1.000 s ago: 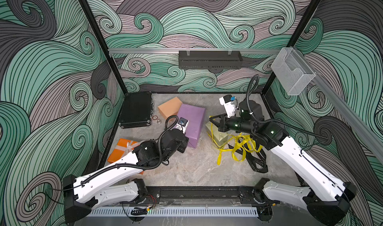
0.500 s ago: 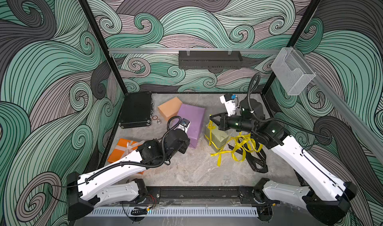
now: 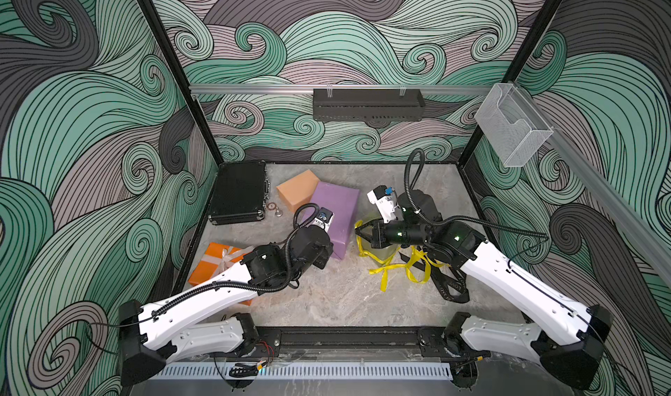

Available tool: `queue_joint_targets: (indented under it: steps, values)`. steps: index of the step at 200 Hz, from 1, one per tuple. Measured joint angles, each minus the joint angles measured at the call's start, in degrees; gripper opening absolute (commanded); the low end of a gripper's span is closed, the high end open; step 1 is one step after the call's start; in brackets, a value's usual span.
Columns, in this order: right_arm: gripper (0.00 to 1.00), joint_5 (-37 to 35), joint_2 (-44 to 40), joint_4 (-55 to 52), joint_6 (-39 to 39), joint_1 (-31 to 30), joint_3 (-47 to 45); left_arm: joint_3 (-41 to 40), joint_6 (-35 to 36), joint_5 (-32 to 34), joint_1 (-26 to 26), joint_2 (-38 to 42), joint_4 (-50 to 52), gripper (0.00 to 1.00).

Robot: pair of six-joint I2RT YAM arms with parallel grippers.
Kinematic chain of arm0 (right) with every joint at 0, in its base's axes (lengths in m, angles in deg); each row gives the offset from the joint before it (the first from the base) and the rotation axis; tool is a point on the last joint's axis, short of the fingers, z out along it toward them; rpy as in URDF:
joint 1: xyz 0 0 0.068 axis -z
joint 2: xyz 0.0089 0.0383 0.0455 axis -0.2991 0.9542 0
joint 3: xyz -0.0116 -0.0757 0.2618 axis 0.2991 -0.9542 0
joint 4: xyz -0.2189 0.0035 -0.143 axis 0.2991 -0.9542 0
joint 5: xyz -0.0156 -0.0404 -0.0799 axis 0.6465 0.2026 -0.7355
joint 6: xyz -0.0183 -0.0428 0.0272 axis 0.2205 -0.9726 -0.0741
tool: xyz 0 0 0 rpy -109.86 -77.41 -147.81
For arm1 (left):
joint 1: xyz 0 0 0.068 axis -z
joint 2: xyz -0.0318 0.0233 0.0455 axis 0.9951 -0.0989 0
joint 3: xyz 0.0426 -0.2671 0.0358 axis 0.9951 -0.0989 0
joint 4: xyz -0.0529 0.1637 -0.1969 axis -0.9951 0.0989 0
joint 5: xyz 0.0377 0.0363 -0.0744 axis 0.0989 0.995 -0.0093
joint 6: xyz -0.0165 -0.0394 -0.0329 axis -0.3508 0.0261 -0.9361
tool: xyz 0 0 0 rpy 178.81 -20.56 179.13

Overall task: Untie the ribbon bows on the gift boxes
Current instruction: Untie the ribbon from the gift box.

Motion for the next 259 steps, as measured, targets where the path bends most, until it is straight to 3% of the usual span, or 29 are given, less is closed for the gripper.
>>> queue_joint_targets:
  steps: [48, 89, 108, 125, 145, 201, 227, 259]
  values:
    - [0.1, -2.49, 2.71, -5.42, -1.31, -4.61, 1.62, 0.0, -0.11, 0.04, -0.04, -0.04, 0.09, 0.07]
    - [0.31, -3.54, 6.23, -10.43, -3.17, -7.13, 0.28, 0.0, -0.15, 0.46, -0.11, 0.26, 0.09, 0.07]
    - [0.53, -4.87, 7.26, -12.55, -3.76, -7.67, 0.26, 0.0, -0.17, 0.57, -0.11, 0.42, 0.07, 0.07]
    - [0.61, -7.72, 6.12, -13.57, -4.13, -7.43, -0.37, 0.0, -0.17, 0.68, -0.11, 0.46, 0.09, 0.07]
    - [0.62, -10.38, 1.44, -14.32, -3.26, -3.41, -2.08, 0.0, -0.17, 0.7, -0.11, 0.46, 0.09, 0.07]
    - [0.59, -12.68, -10.75, -12.76, 1.53, 16.31, -12.0, 0.0, -0.17, 0.46, -0.11, 0.46, 0.07, 0.07]
    - [0.58, -11.5, -10.62, -11.63, 2.97, 24.0, -16.68, 0.0, -0.17, -0.07, -0.11, 0.04, 0.09, 0.08]
    - [0.57, -9.16, -7.1, -9.03, 3.43, 28.15, -17.53, 0.13, -0.15, -1.16, -0.17, -1.81, 0.26, 0.17]
